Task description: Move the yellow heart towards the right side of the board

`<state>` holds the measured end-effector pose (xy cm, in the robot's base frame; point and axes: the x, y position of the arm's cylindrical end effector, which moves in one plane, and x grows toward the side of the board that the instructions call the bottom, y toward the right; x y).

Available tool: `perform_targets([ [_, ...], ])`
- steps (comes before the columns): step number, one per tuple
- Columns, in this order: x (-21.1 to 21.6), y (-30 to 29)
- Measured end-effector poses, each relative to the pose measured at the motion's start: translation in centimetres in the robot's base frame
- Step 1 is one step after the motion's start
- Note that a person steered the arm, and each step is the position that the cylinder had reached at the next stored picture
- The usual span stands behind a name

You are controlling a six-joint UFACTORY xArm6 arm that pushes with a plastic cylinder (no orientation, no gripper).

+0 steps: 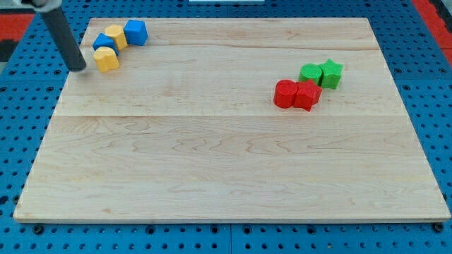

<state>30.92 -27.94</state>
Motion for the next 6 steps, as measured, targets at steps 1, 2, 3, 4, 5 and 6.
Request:
perform_targets([
  [1, -0.5, 2.4],
  [2, 1.7, 4.9],
  [3, 2.4, 11.8],
  [4, 3.4, 19.0],
  [5, -0.1, 16.3],
  [6, -0.6, 19.1],
])
